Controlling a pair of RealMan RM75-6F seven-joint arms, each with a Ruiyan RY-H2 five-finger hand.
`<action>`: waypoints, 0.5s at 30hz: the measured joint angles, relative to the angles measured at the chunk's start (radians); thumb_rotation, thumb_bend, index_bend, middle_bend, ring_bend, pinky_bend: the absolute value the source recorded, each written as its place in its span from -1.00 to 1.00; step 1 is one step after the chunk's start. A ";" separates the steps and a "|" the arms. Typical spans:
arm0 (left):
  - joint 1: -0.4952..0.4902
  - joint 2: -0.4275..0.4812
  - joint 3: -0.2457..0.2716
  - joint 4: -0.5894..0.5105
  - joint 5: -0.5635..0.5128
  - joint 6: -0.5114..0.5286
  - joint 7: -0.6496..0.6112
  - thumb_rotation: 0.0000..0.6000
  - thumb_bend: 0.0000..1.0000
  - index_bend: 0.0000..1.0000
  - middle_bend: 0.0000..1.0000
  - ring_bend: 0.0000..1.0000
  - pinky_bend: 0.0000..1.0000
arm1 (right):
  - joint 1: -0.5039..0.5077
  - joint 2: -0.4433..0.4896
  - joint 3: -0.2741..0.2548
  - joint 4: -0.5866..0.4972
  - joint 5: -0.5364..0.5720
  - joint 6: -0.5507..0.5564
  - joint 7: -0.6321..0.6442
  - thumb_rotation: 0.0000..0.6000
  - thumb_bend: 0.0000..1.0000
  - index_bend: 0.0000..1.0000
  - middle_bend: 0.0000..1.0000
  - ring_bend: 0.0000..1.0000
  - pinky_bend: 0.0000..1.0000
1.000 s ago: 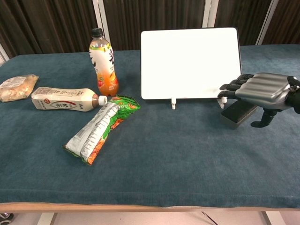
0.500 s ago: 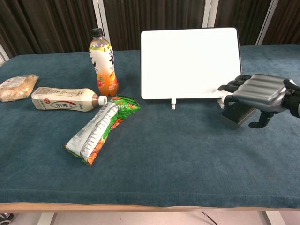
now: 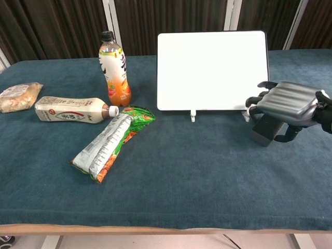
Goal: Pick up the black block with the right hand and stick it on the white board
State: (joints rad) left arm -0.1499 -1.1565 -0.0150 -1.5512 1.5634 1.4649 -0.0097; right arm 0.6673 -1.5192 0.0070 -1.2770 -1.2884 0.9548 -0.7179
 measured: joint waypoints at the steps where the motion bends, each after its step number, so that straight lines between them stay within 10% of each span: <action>1: 0.000 0.000 0.000 0.000 0.001 0.000 0.000 1.00 -0.27 -1.00 -1.00 -1.00 -0.83 | -0.002 -0.002 -0.003 0.008 -0.012 0.007 0.008 1.00 -0.60 0.40 -0.21 -0.26 -0.84; 15: 0.004 0.002 0.000 0.002 0.004 0.007 -0.008 1.00 -0.27 -1.00 -1.00 -1.00 -0.83 | -0.028 -0.021 -0.018 0.060 -0.112 0.088 0.056 1.00 -0.59 0.50 -0.06 -0.16 -0.77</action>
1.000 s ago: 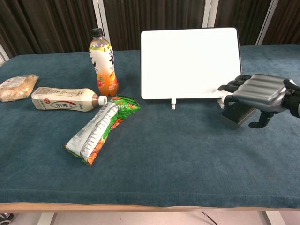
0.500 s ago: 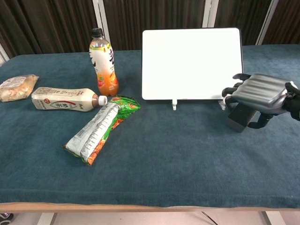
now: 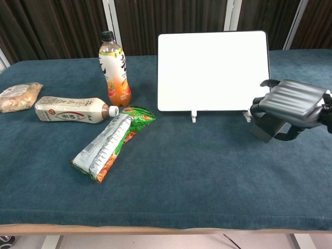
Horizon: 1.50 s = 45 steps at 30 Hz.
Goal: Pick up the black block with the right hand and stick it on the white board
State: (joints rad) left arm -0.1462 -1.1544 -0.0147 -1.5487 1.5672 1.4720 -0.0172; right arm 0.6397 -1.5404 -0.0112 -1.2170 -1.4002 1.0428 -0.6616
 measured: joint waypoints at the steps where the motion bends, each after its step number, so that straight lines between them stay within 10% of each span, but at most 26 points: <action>1: 0.000 0.000 0.000 0.000 0.000 0.000 0.000 1.00 -0.27 -1.00 -1.00 -1.00 -0.83 | -0.002 0.000 0.001 0.001 -0.008 0.011 0.002 1.00 -0.60 0.51 -0.06 -0.16 -0.77; 26: 0.000 0.001 0.005 -0.007 0.008 -0.003 0.004 1.00 -0.27 -1.00 -1.00 -1.00 -0.83 | 0.043 -0.058 0.149 -0.006 -0.081 0.173 -0.217 1.00 -0.60 0.60 0.01 -0.09 -0.65; 45: 0.029 0.011 0.028 -0.015 0.068 0.059 -0.006 1.00 -0.27 -1.00 -1.00 -1.00 -0.83 | 0.218 -0.394 0.260 0.498 -0.003 0.125 -0.407 1.00 -0.59 0.60 0.01 -0.08 -0.65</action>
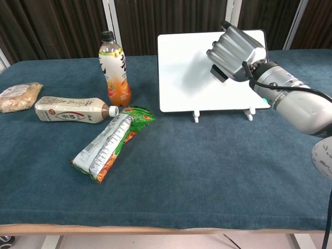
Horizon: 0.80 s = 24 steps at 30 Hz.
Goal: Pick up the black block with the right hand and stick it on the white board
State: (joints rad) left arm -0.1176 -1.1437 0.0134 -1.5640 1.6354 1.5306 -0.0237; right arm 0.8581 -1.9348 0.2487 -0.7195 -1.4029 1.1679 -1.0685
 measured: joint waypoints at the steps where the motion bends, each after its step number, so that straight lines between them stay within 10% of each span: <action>1: -0.001 0.000 -0.001 0.000 -0.001 -0.002 -0.001 1.00 -0.27 -1.00 -1.00 -1.00 -0.83 | 0.003 -0.008 0.000 0.018 0.001 -0.002 0.012 1.00 -0.59 0.60 0.01 -0.08 -0.65; 10: -0.017 -0.002 -0.007 -0.005 -0.023 -0.042 0.015 1.00 -0.27 -1.00 -1.00 -1.00 -0.83 | 0.020 -0.061 -0.010 0.153 0.005 -0.009 0.098 1.00 -0.59 0.38 0.00 -0.08 -0.66; 24: -0.024 0.002 -0.011 -0.010 -0.044 -0.066 0.012 1.00 -0.27 -1.00 -1.00 -1.00 -0.82 | 0.027 -0.090 -0.017 0.228 0.020 -0.023 0.162 1.00 -0.60 -0.82 -0.56 -0.43 -0.75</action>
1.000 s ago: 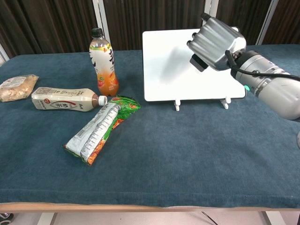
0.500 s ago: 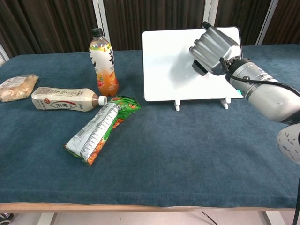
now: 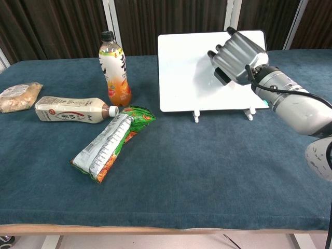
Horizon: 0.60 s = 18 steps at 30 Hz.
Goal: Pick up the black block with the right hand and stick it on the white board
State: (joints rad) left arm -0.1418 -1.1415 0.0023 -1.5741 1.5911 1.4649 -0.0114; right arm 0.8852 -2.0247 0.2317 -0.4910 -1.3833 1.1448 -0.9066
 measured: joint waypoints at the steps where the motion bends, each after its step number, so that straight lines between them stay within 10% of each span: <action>1: 0.000 0.000 0.000 0.000 -0.001 -0.001 0.000 1.00 -0.27 -1.00 -1.00 -1.00 -0.82 | -0.001 0.000 0.000 -0.001 0.001 0.000 -0.001 1.00 -0.60 -0.90 -0.60 -0.46 -0.77; 18: 0.007 0.007 0.001 -0.001 0.010 0.021 -0.011 1.00 -0.27 -1.00 -1.00 -1.00 -0.82 | -0.066 0.073 -0.007 -0.209 0.013 0.072 -0.051 1.00 -0.75 -1.00 -1.00 -0.89 -1.00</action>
State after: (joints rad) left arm -0.1350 -1.1342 0.0028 -1.5747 1.6010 1.4857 -0.0226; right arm 0.8191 -1.9522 0.2251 -0.7001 -1.3706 1.2172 -0.9576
